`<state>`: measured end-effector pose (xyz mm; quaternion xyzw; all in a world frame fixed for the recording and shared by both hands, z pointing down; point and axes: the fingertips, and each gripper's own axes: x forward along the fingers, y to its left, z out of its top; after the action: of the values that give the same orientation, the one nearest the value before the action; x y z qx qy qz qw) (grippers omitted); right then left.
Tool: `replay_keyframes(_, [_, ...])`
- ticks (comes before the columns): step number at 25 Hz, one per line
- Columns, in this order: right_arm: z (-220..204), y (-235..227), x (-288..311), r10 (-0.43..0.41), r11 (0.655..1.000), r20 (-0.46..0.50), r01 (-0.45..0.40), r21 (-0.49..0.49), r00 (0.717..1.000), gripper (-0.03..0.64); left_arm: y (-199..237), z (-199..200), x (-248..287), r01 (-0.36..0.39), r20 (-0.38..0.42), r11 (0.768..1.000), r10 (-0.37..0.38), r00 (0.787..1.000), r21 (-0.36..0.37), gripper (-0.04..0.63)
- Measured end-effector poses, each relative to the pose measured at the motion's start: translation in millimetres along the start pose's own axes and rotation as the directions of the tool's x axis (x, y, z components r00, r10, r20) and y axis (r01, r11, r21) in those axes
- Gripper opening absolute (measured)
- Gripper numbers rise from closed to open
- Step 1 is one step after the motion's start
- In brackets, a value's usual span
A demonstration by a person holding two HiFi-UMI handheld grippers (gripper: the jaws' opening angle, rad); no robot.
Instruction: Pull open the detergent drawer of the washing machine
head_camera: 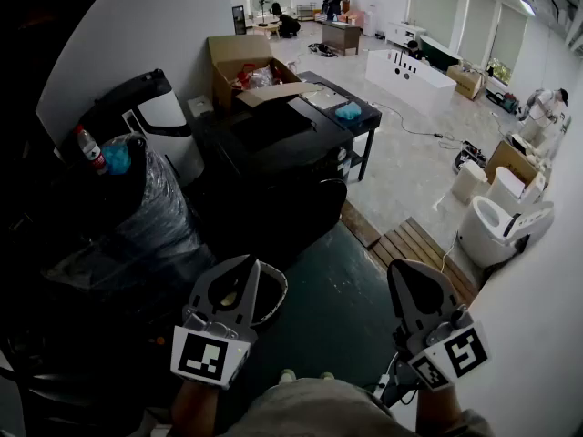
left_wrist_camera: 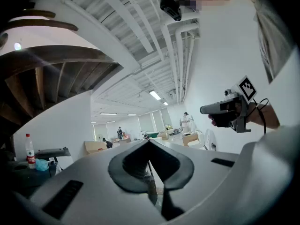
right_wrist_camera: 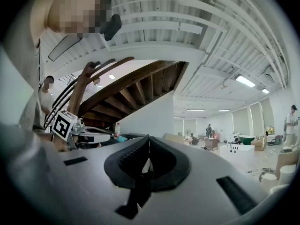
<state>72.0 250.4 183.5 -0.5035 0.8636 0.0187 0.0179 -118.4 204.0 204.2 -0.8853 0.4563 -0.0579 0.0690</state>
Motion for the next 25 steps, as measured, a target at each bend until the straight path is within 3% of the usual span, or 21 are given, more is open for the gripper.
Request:
replay_keyframes(4, [2, -19, -1, 0.001, 1.000, 0.021, -0.002, 0.027, 1.000, 0.031, -6, 3, 13, -0.008, 0.010, 1.000, 0.008, 1.000, 0.019, 0.015])
replay_keyframes(10, [-4, -33, -12, 0.011, 0.999, 0.018, -0.011, 0.041, 1.000, 0.031, -25, -1, 22, -0.011, -0.009, 1.000, 0.011, 1.000, -0.015, 0.015])
replay_keyframes(20, [-16, -69, -46, 0.016, 0.999, 0.001, -0.016, 0.045, 1.000, 0.031, -68, 4, 42, 0.002, -0.007, 1.000, -0.002, 1.000, 0.018, 0.015])
replay_keyframes(25, [-27, -83, -56, 0.023, 0.999, -0.013, -0.022, 0.046, 1.000, 0.031, -75, 0, 50, -0.054, 0.000, 0.999, 0.054, 0.999, 0.007, 0.017])
